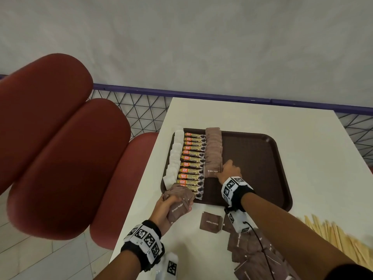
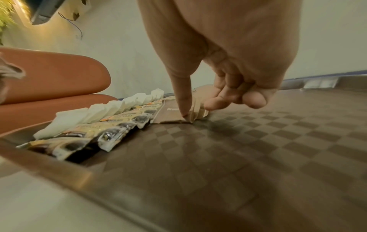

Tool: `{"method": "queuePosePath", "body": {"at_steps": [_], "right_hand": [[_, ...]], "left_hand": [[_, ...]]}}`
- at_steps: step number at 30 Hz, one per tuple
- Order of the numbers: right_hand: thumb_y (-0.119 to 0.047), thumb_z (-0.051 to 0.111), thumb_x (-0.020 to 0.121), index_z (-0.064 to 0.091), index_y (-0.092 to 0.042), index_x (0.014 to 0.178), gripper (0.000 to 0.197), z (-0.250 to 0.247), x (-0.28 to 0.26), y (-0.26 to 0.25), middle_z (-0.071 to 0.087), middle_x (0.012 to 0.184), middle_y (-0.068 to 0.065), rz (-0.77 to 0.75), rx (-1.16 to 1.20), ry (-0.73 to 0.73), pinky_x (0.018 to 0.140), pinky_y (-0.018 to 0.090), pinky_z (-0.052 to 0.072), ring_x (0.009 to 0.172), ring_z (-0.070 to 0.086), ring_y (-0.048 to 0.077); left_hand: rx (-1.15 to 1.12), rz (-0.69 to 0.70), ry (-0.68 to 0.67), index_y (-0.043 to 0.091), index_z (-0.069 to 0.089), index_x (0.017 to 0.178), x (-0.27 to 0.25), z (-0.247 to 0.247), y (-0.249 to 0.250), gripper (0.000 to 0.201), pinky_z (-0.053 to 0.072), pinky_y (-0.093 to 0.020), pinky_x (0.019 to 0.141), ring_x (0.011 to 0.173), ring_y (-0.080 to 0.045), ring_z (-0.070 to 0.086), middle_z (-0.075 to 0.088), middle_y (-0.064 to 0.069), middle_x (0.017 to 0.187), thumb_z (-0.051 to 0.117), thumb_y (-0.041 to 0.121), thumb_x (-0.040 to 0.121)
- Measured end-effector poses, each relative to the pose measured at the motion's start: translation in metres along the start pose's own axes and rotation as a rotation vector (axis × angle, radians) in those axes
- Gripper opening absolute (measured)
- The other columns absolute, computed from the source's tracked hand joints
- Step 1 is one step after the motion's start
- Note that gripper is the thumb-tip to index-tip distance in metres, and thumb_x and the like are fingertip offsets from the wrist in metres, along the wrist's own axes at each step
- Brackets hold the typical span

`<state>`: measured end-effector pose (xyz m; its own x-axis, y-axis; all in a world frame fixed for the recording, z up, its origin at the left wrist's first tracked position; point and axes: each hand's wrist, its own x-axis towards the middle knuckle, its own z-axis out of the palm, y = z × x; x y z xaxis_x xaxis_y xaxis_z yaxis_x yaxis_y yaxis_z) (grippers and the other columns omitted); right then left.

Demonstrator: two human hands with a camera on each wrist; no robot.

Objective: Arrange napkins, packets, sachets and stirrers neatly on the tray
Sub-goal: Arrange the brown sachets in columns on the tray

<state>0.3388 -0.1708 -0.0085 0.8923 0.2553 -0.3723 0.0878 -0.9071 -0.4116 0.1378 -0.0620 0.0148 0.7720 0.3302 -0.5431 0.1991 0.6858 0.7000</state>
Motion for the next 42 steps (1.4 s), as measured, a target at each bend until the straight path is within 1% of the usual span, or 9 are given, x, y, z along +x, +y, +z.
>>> {"method": "queuePosePath", "body": {"at_steps": [8,10,13,18,21,24,27,37,42], "right_hand": [[-0.030,0.057,0.088,0.045,-0.008,0.111,0.033,-0.012,-0.019,0.007,0.051,0.120,0.013,-0.215,0.090,0.019,0.094,0.040,0.042,0.116,0.043,0.030],[-0.029,0.060,0.087,0.046,-0.015,0.099,0.023,-0.013,-0.031,0.008,0.055,0.109,0.008,-0.293,0.245,-0.072,0.087,0.036,0.045,0.105,0.050,0.025],[-0.031,0.068,0.082,0.044,-0.016,0.100,0.033,-0.016,-0.055,0.008,0.052,0.088,0.000,-0.368,0.486,-0.327,0.069,0.023,0.042,0.080,0.051,0.013],[-0.032,0.079,0.071,0.038,-0.021,0.104,0.053,0.001,-0.072,0.012,0.050,0.085,0.000,-0.388,0.523,-0.534,0.074,0.028,0.045,0.078,0.050,0.011],[-0.026,0.079,0.071,0.039,-0.021,0.099,0.050,0.007,-0.072,0.012,0.049,0.079,-0.004,-0.369,0.522,-0.511,0.055,0.021,0.044,0.066,0.049,0.008],[-0.024,0.078,0.074,0.044,-0.022,0.088,0.036,0.005,-0.068,0.012,0.052,0.073,-0.001,-0.310,0.601,-0.512,0.044,0.019,0.043,0.052,0.050,0.006],[-0.022,0.075,0.076,0.049,-0.018,0.082,0.027,0.004,-0.063,0.014,0.054,0.069,0.001,-0.288,0.601,-0.499,0.039,0.017,0.041,0.041,0.048,0.003],[-0.010,0.066,0.084,0.051,-0.017,0.068,0.023,-0.015,-0.023,0.027,0.051,0.063,0.001,-0.077,0.595,-0.148,0.042,0.017,0.044,0.052,0.047,0.011],[-0.018,0.070,0.080,0.055,-0.015,0.073,0.017,-0.012,-0.008,0.024,0.059,0.079,0.006,-0.014,0.366,-0.116,0.067,0.029,0.046,0.070,0.054,0.019]], "left_hand": [[0.028,0.043,0.076,0.010,0.057,0.120,0.006,0.004,-0.004,0.040,0.057,-0.040,0.076,0.097,-0.032,0.065,0.065,-0.021,0.113,0.059,-0.005,0.083],[0.038,0.051,0.067,0.007,0.057,0.119,0.006,0.008,-0.006,0.038,0.057,-0.042,0.076,0.094,-0.032,0.065,0.066,-0.021,0.112,0.061,-0.003,0.083],[0.067,0.058,0.045,0.005,0.059,0.119,0.004,0.015,-0.007,0.036,0.057,-0.041,0.073,0.091,-0.032,0.065,0.066,-0.022,0.109,0.062,0.000,0.083],[0.104,0.041,0.012,0.001,0.060,0.118,0.004,0.022,-0.013,0.036,0.056,-0.039,0.076,0.084,-0.026,0.066,0.069,-0.018,0.098,0.065,0.008,0.083],[0.089,0.029,-0.022,0.002,0.059,0.121,0.004,0.024,-0.013,0.044,0.054,-0.041,0.083,0.081,-0.023,0.065,0.069,-0.013,0.090,0.068,0.015,0.079],[0.044,0.021,0.006,0.006,0.060,0.117,0.004,0.023,-0.009,0.032,0.055,-0.045,0.086,0.100,-0.034,0.066,0.069,-0.018,0.109,0.063,0.010,0.085],[0.005,0.005,0.018,0.004,0.059,0.119,0.003,0.021,-0.007,0.031,0.058,-0.043,0.079,0.104,-0.036,0.065,0.067,-0.019,0.114,0.058,0.008,0.088],[0.001,0.051,0.131,0.014,0.054,0.122,0.007,0.005,-0.006,0.037,0.060,-0.038,0.069,0.103,-0.033,0.063,0.062,-0.019,0.120,0.056,0.002,0.087],[0.015,0.064,0.132,0.017,0.051,0.129,0.009,-0.001,-0.005,0.044,0.059,-0.039,0.073,0.105,-0.031,0.062,0.060,-0.017,0.122,0.058,0.003,0.087]]}}
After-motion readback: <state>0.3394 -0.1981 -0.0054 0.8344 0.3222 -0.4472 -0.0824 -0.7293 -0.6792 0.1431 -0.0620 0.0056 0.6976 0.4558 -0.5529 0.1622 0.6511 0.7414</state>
